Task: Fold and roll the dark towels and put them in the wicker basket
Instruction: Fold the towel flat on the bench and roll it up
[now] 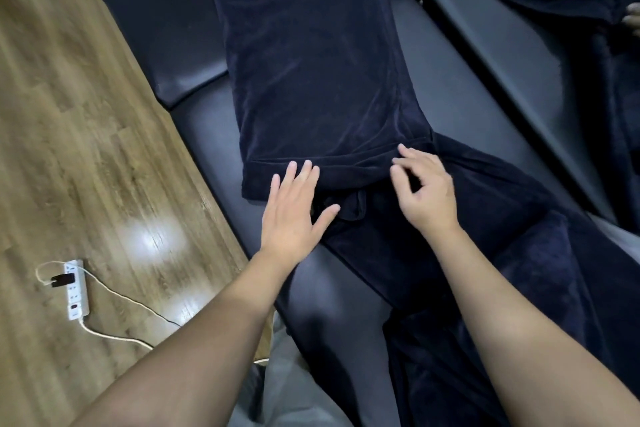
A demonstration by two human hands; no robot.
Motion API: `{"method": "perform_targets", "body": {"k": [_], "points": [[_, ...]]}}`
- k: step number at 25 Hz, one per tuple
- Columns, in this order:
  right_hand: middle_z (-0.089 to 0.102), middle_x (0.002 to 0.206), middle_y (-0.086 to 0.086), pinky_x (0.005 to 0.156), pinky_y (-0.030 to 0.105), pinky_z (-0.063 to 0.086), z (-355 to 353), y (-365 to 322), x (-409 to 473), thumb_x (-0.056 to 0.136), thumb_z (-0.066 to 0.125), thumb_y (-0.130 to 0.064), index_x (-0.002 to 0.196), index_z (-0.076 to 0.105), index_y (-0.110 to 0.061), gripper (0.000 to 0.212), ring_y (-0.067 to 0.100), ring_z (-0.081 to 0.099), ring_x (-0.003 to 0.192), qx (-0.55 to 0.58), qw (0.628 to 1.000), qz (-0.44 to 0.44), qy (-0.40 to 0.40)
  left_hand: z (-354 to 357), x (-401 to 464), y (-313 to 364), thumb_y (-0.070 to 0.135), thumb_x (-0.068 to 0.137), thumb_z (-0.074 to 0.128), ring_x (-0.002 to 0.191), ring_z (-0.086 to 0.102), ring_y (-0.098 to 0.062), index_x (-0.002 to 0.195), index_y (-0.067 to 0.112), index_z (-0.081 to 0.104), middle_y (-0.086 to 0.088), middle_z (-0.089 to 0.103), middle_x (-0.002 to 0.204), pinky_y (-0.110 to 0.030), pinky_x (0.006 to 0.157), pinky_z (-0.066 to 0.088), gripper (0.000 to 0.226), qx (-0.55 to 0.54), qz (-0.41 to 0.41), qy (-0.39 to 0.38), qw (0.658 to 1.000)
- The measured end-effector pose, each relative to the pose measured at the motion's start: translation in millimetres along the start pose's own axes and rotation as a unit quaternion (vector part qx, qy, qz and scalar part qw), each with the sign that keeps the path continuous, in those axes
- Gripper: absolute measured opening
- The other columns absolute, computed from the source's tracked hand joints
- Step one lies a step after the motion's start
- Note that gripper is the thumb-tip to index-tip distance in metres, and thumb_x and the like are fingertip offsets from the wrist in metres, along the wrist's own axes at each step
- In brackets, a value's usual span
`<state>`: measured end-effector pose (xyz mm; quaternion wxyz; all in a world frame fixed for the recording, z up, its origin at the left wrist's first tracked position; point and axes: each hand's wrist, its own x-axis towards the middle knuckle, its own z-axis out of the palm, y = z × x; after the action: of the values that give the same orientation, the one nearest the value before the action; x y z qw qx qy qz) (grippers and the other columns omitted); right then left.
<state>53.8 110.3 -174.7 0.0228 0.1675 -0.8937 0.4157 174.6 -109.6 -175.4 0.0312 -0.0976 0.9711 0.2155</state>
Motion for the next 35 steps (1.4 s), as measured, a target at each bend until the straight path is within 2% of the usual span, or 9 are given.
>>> {"method": "perform_targets", "body": {"k": [3,6,10,14,19,23,28,31,35], "points": [[0.039,0.161,0.007,0.123,0.043,0.023,1.5,20.9,-8.8,0.098,0.05,-0.054,0.148,0.049,-0.013,0.065,0.024,0.029,0.152,-0.21,0.961,-0.103,-0.146,3.1,11.4,-14.4,0.072,0.095,0.029,0.157,0.004,-0.023,0.161,0.018,0.021,0.001,0.019,0.168,-0.046,0.127,0.002,0.086,0.095,-0.011,-0.044,0.994],[0.027,0.167,0.002,0.123,0.047,0.019,-1.1,28.8,-4.8,0.095,0.053,-0.058,0.157,0.035,-0.018,0.076,0.023,0.02,0.155,-0.312,0.926,-0.137,-0.164,3.6,19.5,-29.3,0.071,0.095,0.033,0.155,0.017,-0.027,0.159,0.019,0.028,-0.001,0.028,0.165,-0.05,0.126,0.009,0.083,0.161,0.01,-0.019,0.987],[0.035,0.163,0.0,0.119,0.05,0.025,-2.2,37.7,9.7,0.094,0.059,-0.052,0.153,0.043,-0.02,0.069,0.023,0.029,0.152,-0.331,0.916,-0.183,-0.131,0.1,29.4,-45.4,0.057,0.1,0.042,0.149,0.032,-0.027,0.152,0.02,0.043,0.0,0.045,0.157,-0.049,0.124,0.019,0.064,0.164,0.04,0.033,0.985],[0.048,0.155,0.0,0.113,0.05,0.031,4.7,44.6,24.0,0.096,0.064,-0.045,0.146,0.053,-0.02,0.057,0.025,0.04,0.146,-0.337,0.913,-0.211,-0.087,-4.4,33.9,-54.4,0.055,0.097,0.056,0.148,0.035,-0.025,0.147,0.016,0.048,0.001,0.049,0.153,-0.049,0.123,0.023,0.064,0.152,0.06,0.039,0.986],[0.064,0.138,-0.003,0.099,0.047,0.036,4.5,44.6,35.9,0.1,0.059,-0.038,0.131,0.065,-0.019,0.036,0.026,0.055,0.131,-0.313,0.918,-0.238,-0.052,-8.3,39.2,-61.3,0.041,0.096,0.061,0.138,0.051,-0.022,0.122,0.01,0.068,0.003,0.064,0.137,-0.045,0.117,0.033,0.041,0.118,0.076,0.077,0.987],[0.069,0.103,0.0,0.093,0.043,0.033,-0.1,34.1,48.1,0.104,0.045,-0.034,0.11,0.067,-0.013,0.03,0.029,0.06,0.103,-0.31,0.914,-0.253,-0.059,-23.4,48.7,-70.2,0.051,0.101,0.044,0.099,0.059,-0.029,0.095,0.014,0.068,-0.001,0.068,0.097,-0.042,0.09,0.04,0.045,0.148,0.109,0.117,0.976],[0.062,0.073,0.003,0.086,0.041,0.03,11.6,13.0,72.4,0.108,0.031,-0.035,0.085,0.06,-0.011,0.043,0.029,0.052,0.073,-0.304,0.926,-0.207,-0.079,-39.7,72.5,-66.1,0.052,0.104,0.03,0.058,0.054,-0.032,0.062,0.015,0.052,-0.004,0.056,0.058,-0.039,0.06,0.041,0.06,0.156,0.052,0.114,0.98],[0.06,0.064,0.006,0.078,0.04,0.03,18.5,7.7,87.7,0.106,0.032,-0.037,0.089,0.056,-0.01,0.04,0.032,0.052,0.061,-0.323,0.922,-0.197,-0.079,-48.6,89.3,-63.6,0.054,0.103,0.024,0.05,0.055,-0.034,0.067,0.017,0.049,-0.006,0.059,0.055,-0.033,0.049,0.033,0.057,0.166,0.007,0.078,0.983],[0.06,0.088,0.009,0.075,0.042,0.034,30.2,6.2,93.4,0.103,0.05,-0.035,0.092,0.056,-0.011,0.027,0.032,0.052,0.077,-0.423,0.881,-0.212,-0.013,-48.0,104.9,-64.2,0.046,0.104,0.035,0.061,0.055,-0.034,0.086,0.013,0.057,-0.006,0.063,0.074,-0.037,0.055,0.033,0.044,0.15,0.025,0.11,0.982]]}}
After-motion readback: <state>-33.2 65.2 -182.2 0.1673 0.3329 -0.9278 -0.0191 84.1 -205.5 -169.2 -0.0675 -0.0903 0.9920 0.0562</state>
